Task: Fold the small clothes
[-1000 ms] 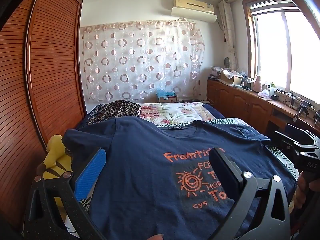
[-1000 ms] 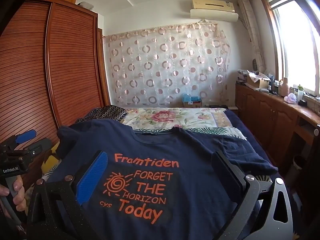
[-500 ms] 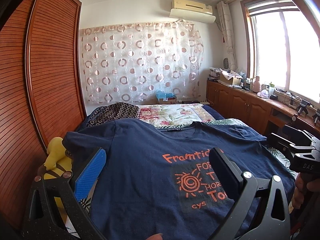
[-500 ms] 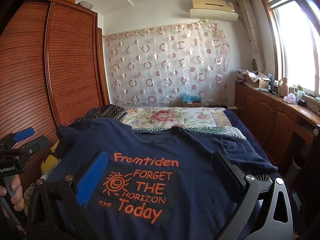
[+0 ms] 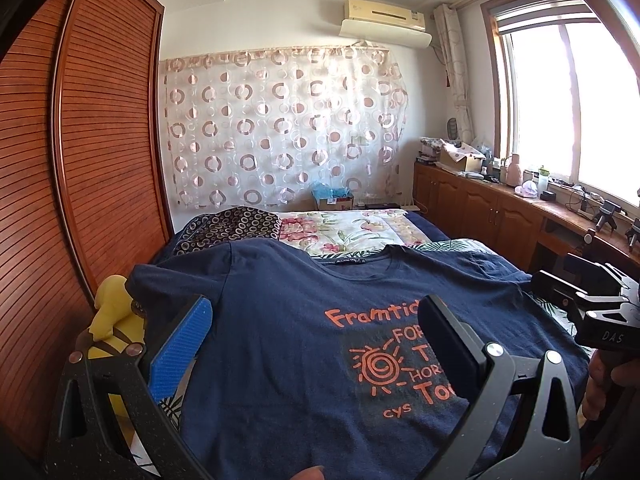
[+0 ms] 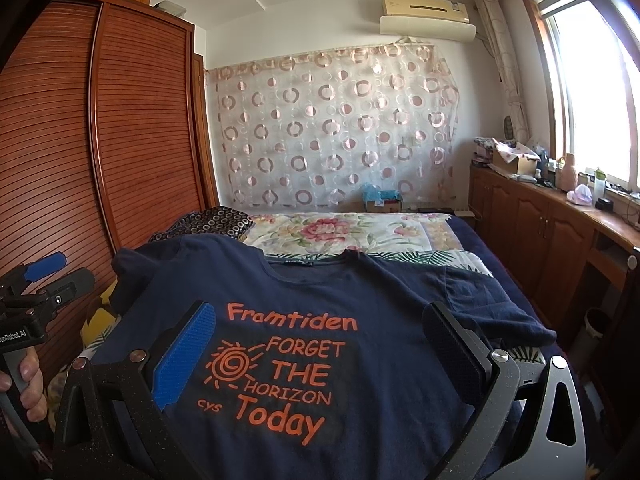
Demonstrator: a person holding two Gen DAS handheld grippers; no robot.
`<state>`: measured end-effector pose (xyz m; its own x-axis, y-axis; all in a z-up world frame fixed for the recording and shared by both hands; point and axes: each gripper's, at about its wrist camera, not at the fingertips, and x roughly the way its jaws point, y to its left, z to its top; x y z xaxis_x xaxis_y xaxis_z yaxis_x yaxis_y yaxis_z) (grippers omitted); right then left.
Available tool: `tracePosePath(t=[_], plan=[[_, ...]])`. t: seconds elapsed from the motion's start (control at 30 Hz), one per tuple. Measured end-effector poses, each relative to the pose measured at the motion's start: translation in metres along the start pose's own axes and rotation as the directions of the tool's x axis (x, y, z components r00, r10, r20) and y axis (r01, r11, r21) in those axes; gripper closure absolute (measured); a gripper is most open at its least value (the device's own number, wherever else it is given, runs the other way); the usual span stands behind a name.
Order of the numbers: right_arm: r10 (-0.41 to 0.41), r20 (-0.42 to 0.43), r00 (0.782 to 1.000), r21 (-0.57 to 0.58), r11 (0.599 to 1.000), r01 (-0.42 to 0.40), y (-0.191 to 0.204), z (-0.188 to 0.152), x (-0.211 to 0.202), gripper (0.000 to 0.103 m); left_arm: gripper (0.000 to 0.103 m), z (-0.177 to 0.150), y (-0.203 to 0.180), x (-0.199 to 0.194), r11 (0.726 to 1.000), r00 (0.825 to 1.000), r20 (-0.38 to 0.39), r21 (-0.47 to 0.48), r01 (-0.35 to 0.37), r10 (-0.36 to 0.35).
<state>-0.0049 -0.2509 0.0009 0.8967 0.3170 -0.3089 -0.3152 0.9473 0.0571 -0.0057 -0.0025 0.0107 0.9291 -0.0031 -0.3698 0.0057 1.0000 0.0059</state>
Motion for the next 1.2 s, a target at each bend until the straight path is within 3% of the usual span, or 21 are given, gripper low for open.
tracePosePath(t=[1.2], plan=[[0.003,-0.005,1.000,-0.002,1.000,-0.003,0.0006,0.0012,0.0006,0.000,0.000,0.0084,-0.0031,-0.0091,1.000,1.000,0.009,0.004,0.003,-0.003]])
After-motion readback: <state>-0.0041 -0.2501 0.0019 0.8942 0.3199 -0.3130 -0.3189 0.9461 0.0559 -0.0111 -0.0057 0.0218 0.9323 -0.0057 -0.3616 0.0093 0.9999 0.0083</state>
